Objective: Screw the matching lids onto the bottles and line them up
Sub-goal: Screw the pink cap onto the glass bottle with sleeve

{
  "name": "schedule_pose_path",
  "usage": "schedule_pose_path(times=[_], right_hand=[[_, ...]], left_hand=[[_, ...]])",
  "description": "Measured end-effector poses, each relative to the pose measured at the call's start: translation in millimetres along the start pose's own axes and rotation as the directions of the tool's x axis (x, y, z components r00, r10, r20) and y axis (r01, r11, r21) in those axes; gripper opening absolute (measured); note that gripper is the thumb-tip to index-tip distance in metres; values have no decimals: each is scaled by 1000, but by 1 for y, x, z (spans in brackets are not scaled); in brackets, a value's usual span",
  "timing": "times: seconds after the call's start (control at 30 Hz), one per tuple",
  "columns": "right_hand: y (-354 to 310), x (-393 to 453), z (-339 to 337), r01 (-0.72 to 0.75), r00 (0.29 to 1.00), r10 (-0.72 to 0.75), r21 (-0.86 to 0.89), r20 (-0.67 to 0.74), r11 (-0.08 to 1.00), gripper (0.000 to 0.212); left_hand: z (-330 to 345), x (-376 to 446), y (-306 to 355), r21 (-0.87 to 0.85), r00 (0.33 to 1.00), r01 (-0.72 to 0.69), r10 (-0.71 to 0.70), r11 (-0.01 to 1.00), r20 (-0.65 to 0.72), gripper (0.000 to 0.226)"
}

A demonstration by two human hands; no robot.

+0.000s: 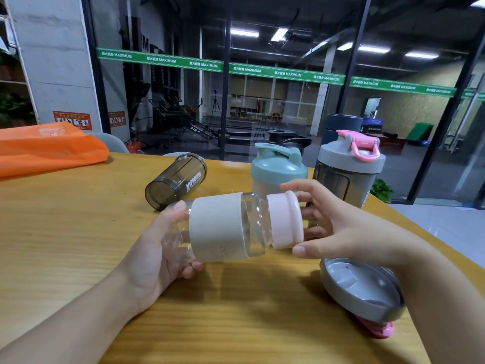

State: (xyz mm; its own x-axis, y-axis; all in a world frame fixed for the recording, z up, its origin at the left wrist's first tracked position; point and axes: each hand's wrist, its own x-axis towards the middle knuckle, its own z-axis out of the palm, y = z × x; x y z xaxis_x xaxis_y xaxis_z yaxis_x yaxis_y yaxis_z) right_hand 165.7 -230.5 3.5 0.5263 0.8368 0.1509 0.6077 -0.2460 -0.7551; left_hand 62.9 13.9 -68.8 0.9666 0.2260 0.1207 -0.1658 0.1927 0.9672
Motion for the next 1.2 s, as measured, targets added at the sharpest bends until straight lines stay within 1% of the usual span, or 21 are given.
schedule_pose_path(times=[0.17,0.27,0.37,0.43,0.53,0.6,0.7,0.73,0.77,0.83,0.87,0.93,1.0,1.07,1.1,1.2], right_hand=[[3,1,0,-28,998,30,45,-50,999,57],[3,1,1,-91,993,90,-12,-81,996,52],[-3,3,7,-132,985,128,-27,-119,991,35],[-7,4,9,-152,980,147,-24,-138,988,39],[-10,4,10,-213,969,201,-67,-146,975,46],[-9,4,10,-235,964,221,-88,-148,968,54],[-5,5,9,-219,966,205,-73,-155,973,70],[-3,5,7,-201,967,189,-59,-170,978,70],[-1,5,6,-177,969,166,-43,-182,983,65],[2,4,3,-119,981,115,-19,-156,993,47],[3,4,2,-92,989,90,-13,-119,996,50],[4,3,0,-54,998,54,-8,-45,998,66],[4,2,0,-26,1000,26,-45,-6,999,74],[4,2,0,-14,1000,13,-47,-18,999,72],[4,2,0,-14,999,13,-32,-32,999,68],[4,3,1,-73,995,72,-12,-65,997,54]], left_hand=[[0,1,-1,-1,1000,5,-5,1000,0,68],[0,0,-1,9,1000,6,-6,1000,-2,72],[0,-1,-1,20,1000,3,-3,1000,-2,71],[1,-1,-1,26,1000,1,-1,1000,0,69],[0,0,-2,39,1000,4,-4,999,-3,73],[-1,0,-2,39,1000,8,-8,999,-7,73],[-1,-1,-1,33,1000,7,-6,999,-7,71],[-1,0,-1,27,1000,7,-7,1000,-7,71],[-1,-1,-1,20,1000,8,-8,1000,-7,71],[-1,-1,-1,8,1000,6,-6,1000,-7,67],[0,-1,0,3,1000,3,-3,1000,-8,65],[0,-1,1,-9,1000,-6,5,1000,-14,62],[0,-1,1,-17,1000,-8,7,1000,-23,56],[1,-1,2,-23,1000,-4,4,1000,-29,45],[1,-2,2,-22,1000,-1,0,1000,-30,43],[1,-2,2,-12,1000,7,-7,1000,-20,45]])
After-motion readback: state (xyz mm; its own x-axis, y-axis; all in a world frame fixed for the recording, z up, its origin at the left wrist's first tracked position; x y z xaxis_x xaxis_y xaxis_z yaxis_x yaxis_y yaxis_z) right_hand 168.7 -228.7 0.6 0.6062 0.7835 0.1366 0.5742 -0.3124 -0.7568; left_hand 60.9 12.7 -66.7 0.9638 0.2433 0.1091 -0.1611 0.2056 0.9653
